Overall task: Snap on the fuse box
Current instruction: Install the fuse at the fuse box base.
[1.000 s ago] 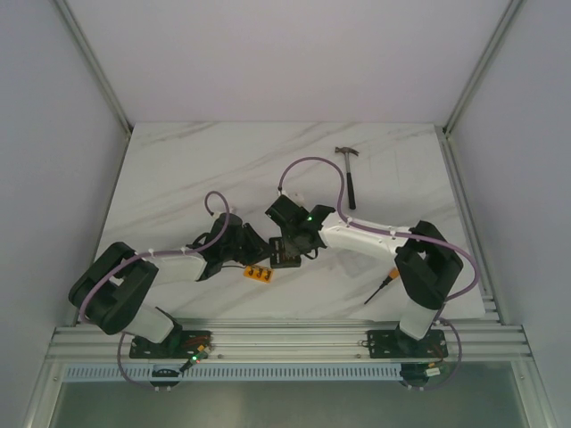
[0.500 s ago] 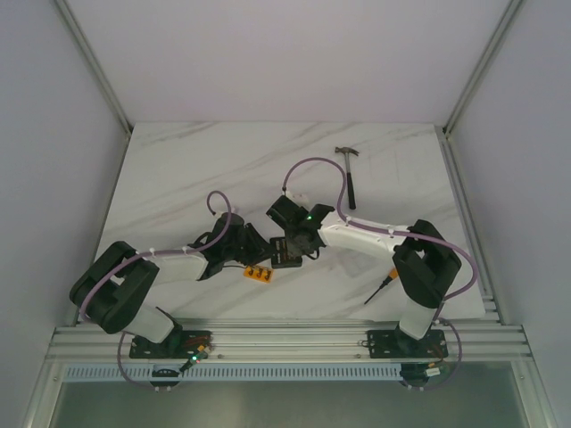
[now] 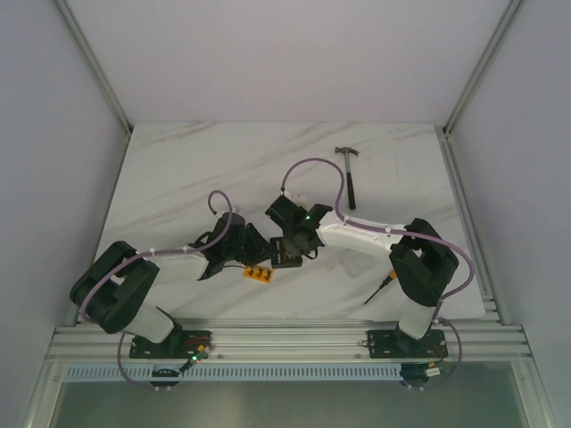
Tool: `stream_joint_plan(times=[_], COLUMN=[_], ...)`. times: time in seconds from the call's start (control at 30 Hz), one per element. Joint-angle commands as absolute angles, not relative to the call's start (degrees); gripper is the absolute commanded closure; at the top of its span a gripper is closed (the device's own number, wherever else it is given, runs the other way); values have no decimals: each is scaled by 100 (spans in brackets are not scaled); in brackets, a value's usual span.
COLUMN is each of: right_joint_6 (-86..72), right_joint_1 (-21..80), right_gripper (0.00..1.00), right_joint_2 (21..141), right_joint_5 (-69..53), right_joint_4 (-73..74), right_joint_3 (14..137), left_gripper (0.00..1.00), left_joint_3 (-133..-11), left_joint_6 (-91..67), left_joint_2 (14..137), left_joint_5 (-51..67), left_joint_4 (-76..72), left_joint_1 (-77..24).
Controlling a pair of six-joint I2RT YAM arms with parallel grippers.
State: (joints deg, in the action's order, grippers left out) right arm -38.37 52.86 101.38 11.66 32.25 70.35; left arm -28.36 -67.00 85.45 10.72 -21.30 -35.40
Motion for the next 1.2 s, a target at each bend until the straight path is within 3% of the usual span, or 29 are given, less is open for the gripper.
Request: stream_joint_plan(times=[0.0,0.5,0.9,1.17], right_joint_6=[-3908,-3818,-3628,-3382], right_joint_1=[5269,5281,5152,5198], right_gripper=[86,100,100,100], right_joint_2=[10360,10825,10934,10998], right_joint_5=[1031,918,942,847], right_joint_4=[3265,3739,4076,4112], right_joint_3=[7116,6938,6138,6241], left_gripper=[61,61,61,62], left_joint_3=[-2881,-2875,-2915,-2935], left_joint_6=[-6592,-6593,-6571,-6561], left_joint_2=[8706,8692,8726,8770], left_joint_5=[1138,1101,1102,1114], left_joint_4=[-1748,-1727,-1678,-1645], left_joint_1=[-3621,-3636,-3640,-3636])
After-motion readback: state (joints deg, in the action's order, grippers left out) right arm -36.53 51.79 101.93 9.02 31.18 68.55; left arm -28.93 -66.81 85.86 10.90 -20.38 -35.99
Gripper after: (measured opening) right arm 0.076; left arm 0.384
